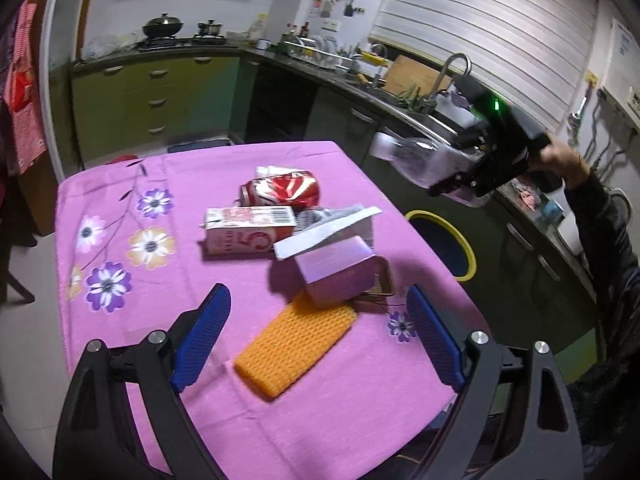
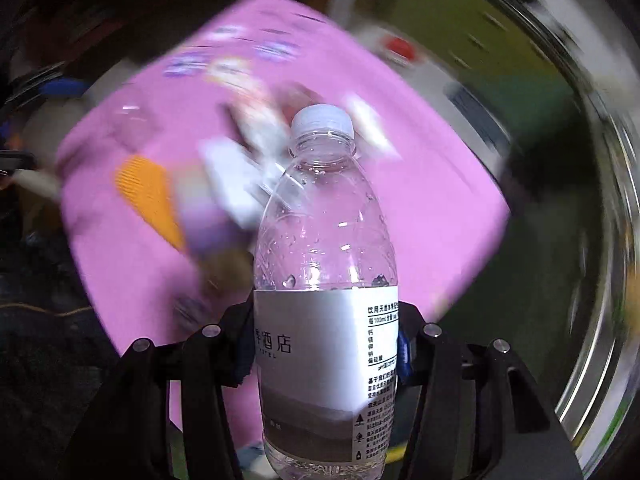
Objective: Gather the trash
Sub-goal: 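Carry the water bottle to the bin and release it with the right tool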
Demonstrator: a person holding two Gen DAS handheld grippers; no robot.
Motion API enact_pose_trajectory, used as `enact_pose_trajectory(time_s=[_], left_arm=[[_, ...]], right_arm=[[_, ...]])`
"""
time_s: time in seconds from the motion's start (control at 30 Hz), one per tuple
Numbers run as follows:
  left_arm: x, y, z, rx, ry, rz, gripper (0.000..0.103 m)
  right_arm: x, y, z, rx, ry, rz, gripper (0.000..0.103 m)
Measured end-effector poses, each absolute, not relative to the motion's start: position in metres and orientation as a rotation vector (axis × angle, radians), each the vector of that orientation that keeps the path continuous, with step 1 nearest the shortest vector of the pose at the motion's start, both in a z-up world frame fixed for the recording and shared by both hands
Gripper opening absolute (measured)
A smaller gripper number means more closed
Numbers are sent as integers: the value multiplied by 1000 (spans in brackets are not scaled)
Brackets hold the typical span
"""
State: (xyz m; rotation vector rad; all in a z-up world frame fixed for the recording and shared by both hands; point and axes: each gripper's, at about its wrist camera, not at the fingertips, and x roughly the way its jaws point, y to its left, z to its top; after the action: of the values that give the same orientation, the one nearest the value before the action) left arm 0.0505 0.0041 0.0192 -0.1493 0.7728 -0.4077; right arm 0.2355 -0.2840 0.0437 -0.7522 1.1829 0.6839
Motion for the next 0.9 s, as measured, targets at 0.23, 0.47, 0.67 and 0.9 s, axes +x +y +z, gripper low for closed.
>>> enact_pose_trajectory(time_s=[0.23, 0.47, 0.67, 0.9], left_arm=[[59, -17, 13, -122, 805, -417, 85], [61, -29, 10, -77, 838, -409, 87], [70, -40, -1, -54, 881, -431, 87], [77, -48, -16, -70, 930, -453, 87]], right_arm=[[276, -438, -50, -437, 1343, 379, 53], [299, -501, -128, -302, 1444, 208, 53], [302, -510, -156, -273, 1499, 159, 53], [307, -511, -149, -273, 1475, 133, 67]])
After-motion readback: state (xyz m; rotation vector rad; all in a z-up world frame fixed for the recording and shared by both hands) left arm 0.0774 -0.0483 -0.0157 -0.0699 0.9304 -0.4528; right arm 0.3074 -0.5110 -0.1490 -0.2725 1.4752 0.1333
